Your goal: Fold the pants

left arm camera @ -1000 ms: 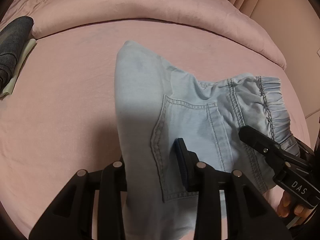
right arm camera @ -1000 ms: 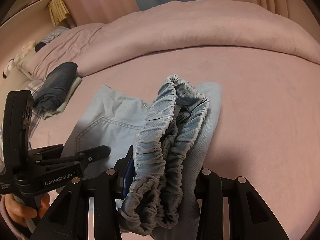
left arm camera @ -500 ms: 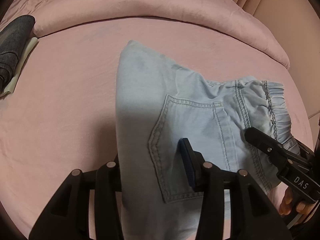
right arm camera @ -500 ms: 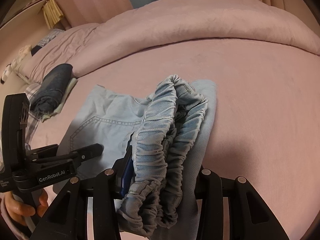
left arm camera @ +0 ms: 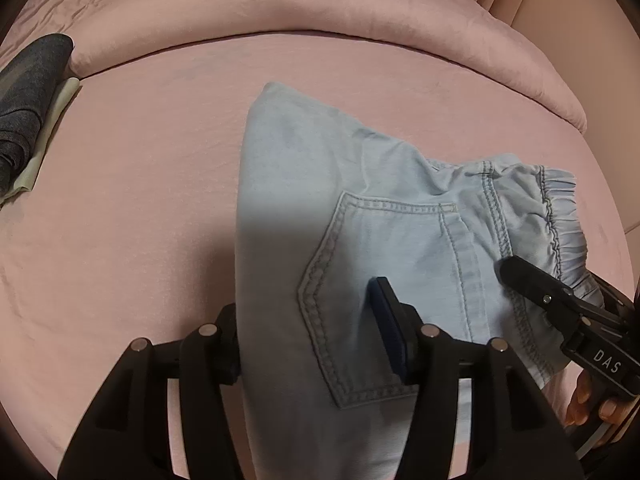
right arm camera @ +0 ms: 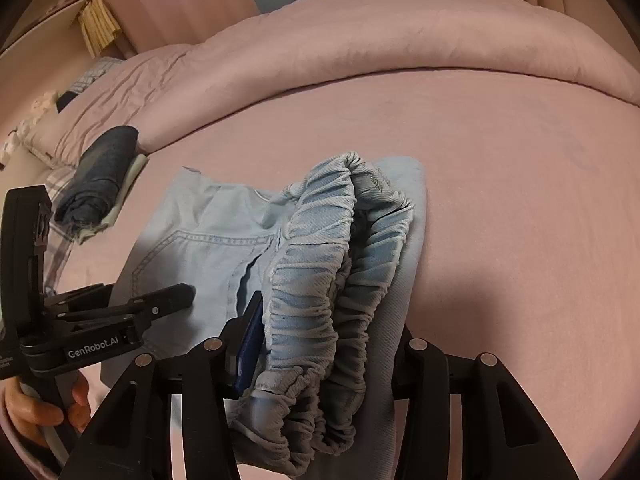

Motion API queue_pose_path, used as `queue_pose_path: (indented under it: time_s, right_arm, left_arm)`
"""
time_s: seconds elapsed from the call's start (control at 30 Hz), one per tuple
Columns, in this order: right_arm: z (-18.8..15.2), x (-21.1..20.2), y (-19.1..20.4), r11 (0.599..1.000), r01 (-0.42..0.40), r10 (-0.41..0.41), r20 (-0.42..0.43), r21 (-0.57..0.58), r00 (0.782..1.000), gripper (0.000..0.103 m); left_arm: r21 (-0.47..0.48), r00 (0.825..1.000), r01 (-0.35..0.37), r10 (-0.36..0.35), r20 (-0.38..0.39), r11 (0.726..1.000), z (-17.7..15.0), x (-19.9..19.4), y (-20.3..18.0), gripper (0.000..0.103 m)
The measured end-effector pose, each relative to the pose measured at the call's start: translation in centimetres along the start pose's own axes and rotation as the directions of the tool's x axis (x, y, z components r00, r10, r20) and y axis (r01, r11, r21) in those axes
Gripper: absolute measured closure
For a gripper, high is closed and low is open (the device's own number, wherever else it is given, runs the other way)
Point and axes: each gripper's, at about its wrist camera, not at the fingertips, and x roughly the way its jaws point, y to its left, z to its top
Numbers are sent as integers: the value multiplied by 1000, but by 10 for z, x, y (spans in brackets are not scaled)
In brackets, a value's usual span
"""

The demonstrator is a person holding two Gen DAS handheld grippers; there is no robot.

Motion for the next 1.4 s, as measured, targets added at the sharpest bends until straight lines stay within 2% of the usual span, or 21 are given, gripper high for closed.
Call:
queue_pose_path:
  time_s: [0.7,0.83,1.3,1.4]
  right_arm:
    - [-1,1,-2,1000,18,-18,-15,-2,1000,50]
    - [0,2,-3,999,39,-39,-15,-2,999,42]
    - [-1,2,-3,999,45,-45,-22,1,999,41]
    - [0,2,-3,999,54,-54,-23,2,998,39]
  left_arm:
    - [26,999,-38,38,-6,999,-1,-1,-1,45]
    - [29,999,-46,46,-4,999,-1,-1,-1,44]
    - [38,997,-74,74,7,997,-5,-4,-1,42]
    - [40,996,-90,89,11,995,-5,-4,0,35]
